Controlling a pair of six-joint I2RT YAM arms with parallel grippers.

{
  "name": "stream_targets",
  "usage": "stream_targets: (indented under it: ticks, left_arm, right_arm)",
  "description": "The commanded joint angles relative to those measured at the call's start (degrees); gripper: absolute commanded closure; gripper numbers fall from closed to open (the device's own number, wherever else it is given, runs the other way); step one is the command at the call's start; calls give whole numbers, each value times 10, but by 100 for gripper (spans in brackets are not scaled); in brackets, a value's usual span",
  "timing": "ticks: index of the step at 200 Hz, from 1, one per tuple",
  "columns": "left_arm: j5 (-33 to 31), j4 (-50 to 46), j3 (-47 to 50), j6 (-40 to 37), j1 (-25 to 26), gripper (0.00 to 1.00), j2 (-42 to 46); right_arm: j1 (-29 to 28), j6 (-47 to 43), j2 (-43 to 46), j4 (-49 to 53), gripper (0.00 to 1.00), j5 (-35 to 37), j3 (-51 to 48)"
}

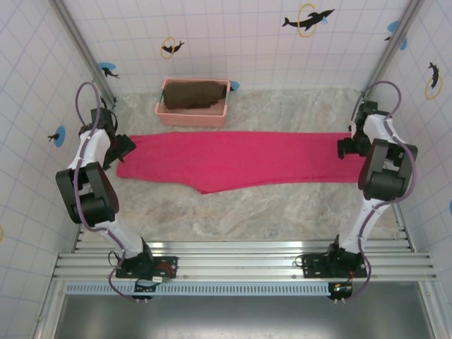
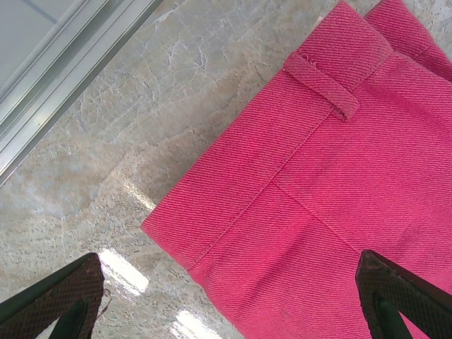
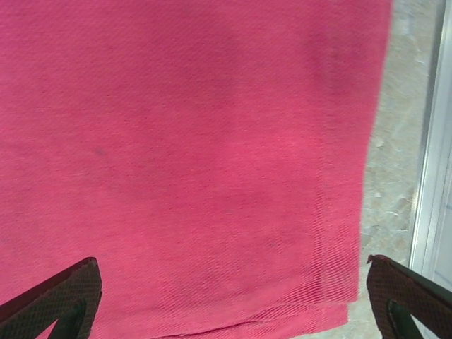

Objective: Roll up the long pants

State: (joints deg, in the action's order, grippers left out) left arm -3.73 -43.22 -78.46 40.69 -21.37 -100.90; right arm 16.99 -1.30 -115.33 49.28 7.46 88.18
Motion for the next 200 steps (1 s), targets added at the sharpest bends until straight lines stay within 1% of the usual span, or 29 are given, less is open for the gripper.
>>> stream_targets:
  ticks: [1, 21, 39, 78, 90, 112, 119, 155, 174, 181, 192, 200]
  left_arm:
    - [-6, -18, 5, 3, 1, 6, 22]
    - [-10, -18, 14, 3, 1, 6, 26]
    - [-10, -18, 22, 7, 1, 6, 31]
    - [-17, -28, 13, 4, 1, 6, 39]
    - [-18, -34, 2, 3, 1, 6, 39]
    - [-20, -45, -3, 1, 1, 6, 38]
    - [-20, -48, -25, -1, 1, 6, 38]
    - [-24, -56, -32, -6, 2, 6, 44]
    - [-30, -61, -31, -8, 2, 6, 49]
    - [-33, -64, -29, -10, 2, 6, 52]
    - [-36, -66, -28, -12, 2, 6, 55]
    - [-37, -68, -26, -13, 2, 6, 57]
  right_arm:
    - [38, 7, 25, -24, 1, -55, -14]
    - [64, 12, 16, -31, 1, -74, -14]
    - [74, 11, 4, -32, 2, -82, -7]
    - [78, 3, -31, -30, 1, -86, 13]
    - [78, -2, -43, -27, 4, -84, 22]
    - [78, -5, -64, -25, 4, -78, 38]
    - [78, -8, -70, -24, 6, -78, 44]
    - [75, -11, -95, -20, 7, -75, 64]
    - [69, -12, -106, -17, 13, -82, 68]
    - [65, -12, -110, -16, 17, -83, 70]
    - [58, -10, -115, -15, 22, -75, 73]
    - [53, -6, -124, -8, 30, -65, 81]
